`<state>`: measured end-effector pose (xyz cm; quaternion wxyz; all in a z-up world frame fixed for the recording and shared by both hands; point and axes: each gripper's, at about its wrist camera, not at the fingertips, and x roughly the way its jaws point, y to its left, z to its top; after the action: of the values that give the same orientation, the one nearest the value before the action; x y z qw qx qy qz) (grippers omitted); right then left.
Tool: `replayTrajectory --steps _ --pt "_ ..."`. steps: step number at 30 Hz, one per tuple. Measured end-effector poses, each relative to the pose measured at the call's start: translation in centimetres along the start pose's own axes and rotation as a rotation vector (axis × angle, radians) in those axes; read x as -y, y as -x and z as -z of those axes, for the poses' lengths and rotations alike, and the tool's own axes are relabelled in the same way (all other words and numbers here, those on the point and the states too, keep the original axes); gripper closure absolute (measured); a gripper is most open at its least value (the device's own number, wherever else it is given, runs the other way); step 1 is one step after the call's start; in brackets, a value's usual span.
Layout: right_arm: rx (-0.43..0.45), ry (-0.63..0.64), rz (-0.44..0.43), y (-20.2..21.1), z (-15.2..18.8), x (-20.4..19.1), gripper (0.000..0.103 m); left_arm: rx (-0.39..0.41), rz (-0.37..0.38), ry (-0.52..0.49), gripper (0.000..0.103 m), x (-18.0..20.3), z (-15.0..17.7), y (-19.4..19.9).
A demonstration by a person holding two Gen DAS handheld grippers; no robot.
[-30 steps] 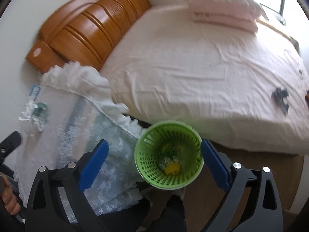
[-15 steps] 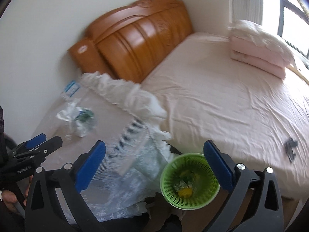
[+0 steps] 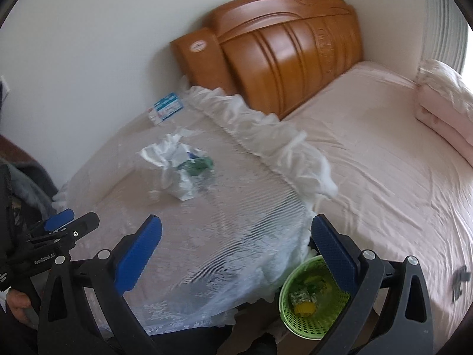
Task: Collect trash
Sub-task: 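Swing both tools back over the bottle and tissue on the bed, then grasp the clear plastic bottle with left tool while right tool grasps white tissue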
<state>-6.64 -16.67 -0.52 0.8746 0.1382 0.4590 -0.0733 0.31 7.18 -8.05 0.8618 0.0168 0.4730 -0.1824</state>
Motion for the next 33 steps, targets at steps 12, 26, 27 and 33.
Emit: replayTrajectory --steps 12,26,27,33 --pt "-0.056 0.002 -0.001 -1.8 0.0 -0.9 0.003 -0.047 -0.017 0.023 0.008 -1.6 -0.2 -3.6" --pt "-0.128 -0.106 0.117 -2.9 1.4 1.7 0.003 -0.062 -0.051 -0.043 0.022 -0.3 -5.6 -14.7" --pt "-0.136 -0.112 0.125 -3.2 1.4 1.9 0.003 -0.068 -0.048 -0.043 0.026 -0.3 -5.8 -15.2" --pt "-0.152 -0.115 0.138 -4.2 0.8 2.1 0.003 -0.091 -0.011 -0.011 0.041 -0.8 -6.5 -17.6"
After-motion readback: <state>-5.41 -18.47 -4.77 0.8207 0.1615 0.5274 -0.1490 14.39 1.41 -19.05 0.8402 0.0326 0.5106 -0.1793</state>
